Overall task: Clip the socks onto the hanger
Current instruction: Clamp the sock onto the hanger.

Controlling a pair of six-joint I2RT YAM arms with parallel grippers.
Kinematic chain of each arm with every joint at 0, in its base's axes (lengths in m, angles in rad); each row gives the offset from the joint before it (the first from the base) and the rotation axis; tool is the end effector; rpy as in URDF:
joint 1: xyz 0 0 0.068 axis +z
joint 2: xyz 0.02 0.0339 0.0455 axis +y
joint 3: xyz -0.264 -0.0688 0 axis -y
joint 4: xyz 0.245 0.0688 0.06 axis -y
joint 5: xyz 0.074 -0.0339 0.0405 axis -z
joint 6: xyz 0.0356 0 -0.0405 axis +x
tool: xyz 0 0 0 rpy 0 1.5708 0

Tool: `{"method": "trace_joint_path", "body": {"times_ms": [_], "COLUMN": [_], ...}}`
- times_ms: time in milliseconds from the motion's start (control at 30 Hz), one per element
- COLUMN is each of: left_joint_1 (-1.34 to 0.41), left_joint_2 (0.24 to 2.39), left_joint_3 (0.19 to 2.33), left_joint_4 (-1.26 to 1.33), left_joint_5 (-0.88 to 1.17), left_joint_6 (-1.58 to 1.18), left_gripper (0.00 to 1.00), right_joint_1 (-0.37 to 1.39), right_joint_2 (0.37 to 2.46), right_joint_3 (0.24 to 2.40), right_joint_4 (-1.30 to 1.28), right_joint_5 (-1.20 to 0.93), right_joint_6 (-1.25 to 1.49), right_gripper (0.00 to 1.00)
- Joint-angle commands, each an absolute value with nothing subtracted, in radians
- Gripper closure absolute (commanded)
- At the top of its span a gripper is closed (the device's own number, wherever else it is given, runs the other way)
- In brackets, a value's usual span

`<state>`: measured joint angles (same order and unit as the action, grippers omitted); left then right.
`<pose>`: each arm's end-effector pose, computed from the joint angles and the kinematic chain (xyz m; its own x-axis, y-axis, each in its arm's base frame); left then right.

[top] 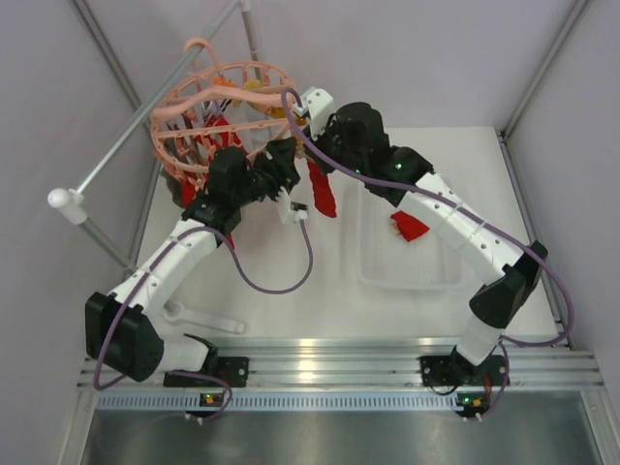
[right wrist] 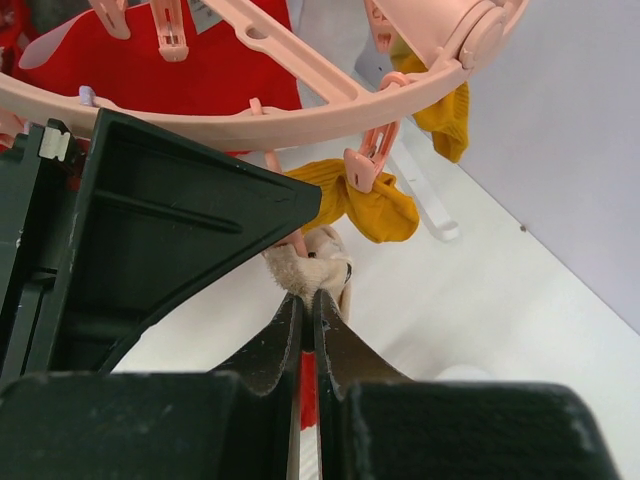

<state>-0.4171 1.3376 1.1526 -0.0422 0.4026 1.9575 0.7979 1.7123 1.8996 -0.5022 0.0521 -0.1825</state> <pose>0.2822 -0.1403 0.3602 0.7461 0.6014 0.2857 -0.0815 -0.3434 0.9356 0.2743 0.2786 0.4455 -0.0892 -0.3510 -0.9321 -0.7083 0.6803 -0.1884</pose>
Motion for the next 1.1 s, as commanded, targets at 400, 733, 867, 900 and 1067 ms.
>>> {"method": "trace_joint_path", "body": {"times_ms": [400,733,867,900,1067], "left_joint_1": [-0.420,-0.420,-0.420,-0.420,-0.419], "left_joint_2": [1.207,1.034,0.973,0.956,0.928], "left_joint_3": [1.129,1.112,1.124,1.129,1.140], "left_joint_4": [-0.052,-0.057,-0.026,-0.025,-0.028], "left_joint_5": [0.383,0.460,0.434,0.425,0.338], "left_joint_6": [1.862,1.398,1.071,0.939,0.635], "left_gripper": [0.22,0.15,0.16,0.16,0.17], "right_joint_1": [0.723,0.644,0.615,0.609,0.568], "right_joint_2": [1.697,1.732,1.740,1.741,1.764], "right_joint_3": [1.882,1.878,1.853,1.847,1.838], "right_joint_4": [-0.393,-0.319,-0.264,-0.252,-0.198], "right_joint_5": [0.089,0.035,0.005,-0.024,-0.089], "right_joint_6": [-0.160,-0.147,-0.147,-0.149,-0.169], "right_gripper": [1.00,1.00,1.00,1.00,1.00]}}
